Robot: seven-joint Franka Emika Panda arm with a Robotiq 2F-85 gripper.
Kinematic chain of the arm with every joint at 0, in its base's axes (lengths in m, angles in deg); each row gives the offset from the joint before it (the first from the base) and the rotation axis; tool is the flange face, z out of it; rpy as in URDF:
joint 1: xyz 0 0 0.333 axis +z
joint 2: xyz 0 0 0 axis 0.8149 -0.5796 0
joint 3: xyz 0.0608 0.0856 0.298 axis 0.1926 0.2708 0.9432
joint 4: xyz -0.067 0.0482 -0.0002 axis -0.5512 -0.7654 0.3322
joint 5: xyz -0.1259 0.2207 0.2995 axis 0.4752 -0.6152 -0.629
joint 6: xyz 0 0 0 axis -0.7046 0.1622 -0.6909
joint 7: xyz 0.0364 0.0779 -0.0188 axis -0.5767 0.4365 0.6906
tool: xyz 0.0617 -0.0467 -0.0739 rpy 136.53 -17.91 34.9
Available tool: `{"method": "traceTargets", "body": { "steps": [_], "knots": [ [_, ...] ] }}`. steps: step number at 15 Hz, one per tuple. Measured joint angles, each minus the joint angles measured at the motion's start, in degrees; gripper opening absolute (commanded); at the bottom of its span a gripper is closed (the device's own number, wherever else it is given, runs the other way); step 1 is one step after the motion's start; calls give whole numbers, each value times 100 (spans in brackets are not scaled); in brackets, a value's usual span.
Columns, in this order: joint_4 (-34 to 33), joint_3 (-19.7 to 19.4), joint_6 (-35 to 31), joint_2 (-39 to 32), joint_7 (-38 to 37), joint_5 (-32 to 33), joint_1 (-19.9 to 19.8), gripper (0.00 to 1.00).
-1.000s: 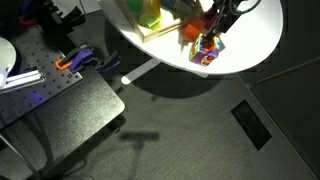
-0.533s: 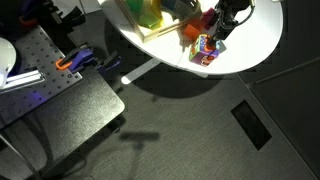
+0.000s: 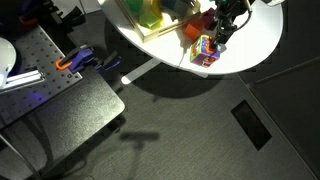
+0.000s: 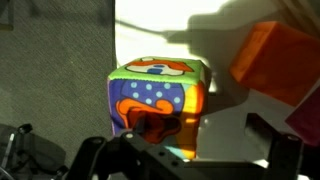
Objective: Pick up the plushy block on the right and put it in the wooden box
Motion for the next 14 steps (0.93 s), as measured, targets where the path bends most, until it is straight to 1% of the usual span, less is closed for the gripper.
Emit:
{"method": "traceTargets", "body": {
  "steps": [5,6,9,14],
  "knots": [
    [-5,-201,13,-60,0,452,219,100],
    [-5,-227,23,-69,0,532,257,84],
    [-9,-286,51,-76,0,737,367,56],
    [-63,-354,75,-75,0,939,460,17]
  ]
}}
